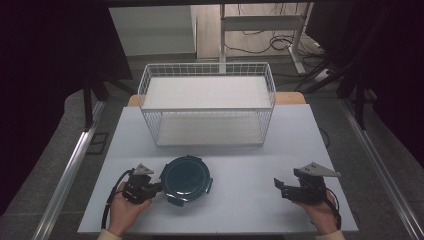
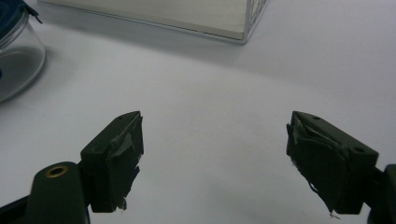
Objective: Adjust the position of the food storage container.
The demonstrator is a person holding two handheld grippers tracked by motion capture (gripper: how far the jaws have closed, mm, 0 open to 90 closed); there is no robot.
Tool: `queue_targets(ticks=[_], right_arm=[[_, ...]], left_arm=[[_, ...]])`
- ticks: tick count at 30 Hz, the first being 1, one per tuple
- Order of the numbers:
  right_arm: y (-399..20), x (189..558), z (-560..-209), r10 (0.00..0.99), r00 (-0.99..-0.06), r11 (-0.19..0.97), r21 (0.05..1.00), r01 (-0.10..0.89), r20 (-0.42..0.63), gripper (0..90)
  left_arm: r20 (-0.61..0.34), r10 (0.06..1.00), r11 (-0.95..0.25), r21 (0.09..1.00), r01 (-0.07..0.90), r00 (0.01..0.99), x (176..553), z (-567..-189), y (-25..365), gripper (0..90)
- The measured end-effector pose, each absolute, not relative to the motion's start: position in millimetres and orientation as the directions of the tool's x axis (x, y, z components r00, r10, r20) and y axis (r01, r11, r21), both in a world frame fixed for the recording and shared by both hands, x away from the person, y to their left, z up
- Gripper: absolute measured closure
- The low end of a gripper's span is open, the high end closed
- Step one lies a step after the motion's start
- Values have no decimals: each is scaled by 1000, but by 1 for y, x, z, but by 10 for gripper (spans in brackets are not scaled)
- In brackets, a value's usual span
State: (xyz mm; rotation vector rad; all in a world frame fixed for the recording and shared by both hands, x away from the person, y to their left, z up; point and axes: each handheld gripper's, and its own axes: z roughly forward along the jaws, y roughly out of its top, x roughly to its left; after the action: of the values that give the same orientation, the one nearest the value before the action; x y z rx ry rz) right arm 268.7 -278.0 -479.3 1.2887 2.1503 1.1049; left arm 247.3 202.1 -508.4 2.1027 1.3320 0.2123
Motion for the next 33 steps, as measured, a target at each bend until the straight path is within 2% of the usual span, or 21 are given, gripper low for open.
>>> queue_targets(ticks=[33], right_arm=[[-278, 269, -478, 862, -504, 268, 793, 547, 56, 186]], left_arm=[[-164, 790, -405, 582, 705, 590, 263, -503, 129, 898]])
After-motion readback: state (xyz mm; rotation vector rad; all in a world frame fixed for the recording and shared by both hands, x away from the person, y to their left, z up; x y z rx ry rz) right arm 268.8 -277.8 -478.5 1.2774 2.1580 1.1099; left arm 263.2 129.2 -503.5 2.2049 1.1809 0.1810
